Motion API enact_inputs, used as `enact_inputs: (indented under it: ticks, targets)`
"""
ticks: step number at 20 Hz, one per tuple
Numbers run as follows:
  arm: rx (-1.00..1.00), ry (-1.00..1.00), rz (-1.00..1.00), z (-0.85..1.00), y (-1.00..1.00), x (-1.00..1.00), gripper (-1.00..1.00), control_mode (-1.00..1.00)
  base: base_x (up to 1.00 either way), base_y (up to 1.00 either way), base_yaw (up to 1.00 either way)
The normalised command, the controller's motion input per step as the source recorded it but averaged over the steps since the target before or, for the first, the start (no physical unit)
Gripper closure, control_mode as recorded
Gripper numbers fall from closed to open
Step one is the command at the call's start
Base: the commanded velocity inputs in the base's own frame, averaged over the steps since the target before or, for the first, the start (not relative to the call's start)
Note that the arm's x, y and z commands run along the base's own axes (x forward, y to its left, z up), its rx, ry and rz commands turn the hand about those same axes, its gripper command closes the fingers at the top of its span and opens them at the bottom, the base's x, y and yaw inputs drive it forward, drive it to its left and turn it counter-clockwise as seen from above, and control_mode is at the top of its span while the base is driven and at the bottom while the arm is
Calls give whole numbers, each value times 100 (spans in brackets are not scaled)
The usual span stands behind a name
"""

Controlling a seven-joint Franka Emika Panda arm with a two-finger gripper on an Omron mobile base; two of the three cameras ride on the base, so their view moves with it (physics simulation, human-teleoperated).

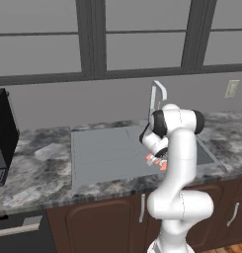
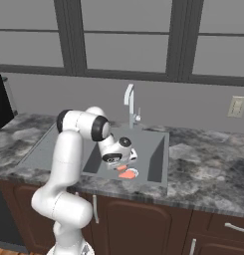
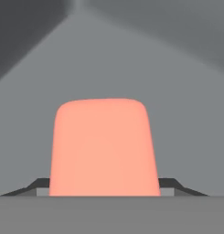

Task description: Pick up the bar soap and bar soap from the sink, and place them back in the cabinet, and close the cabinet doors.

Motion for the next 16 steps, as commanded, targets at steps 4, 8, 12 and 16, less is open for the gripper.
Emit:
enact_inputs:
  ticks: [4, 8, 12, 16]
  targets:
    - [0, 0, 1, 25, 0, -6, 100, -100, 0, 0, 0]
    - [0, 0, 0, 34, 0, -13, 100, -100, 0, 0, 0]
    - [0, 1, 0, 36, 0, -19, 100, -100, 0, 0, 0]
    - [0, 0, -1, 31, 0, -28, 100, -100, 0, 0, 0]
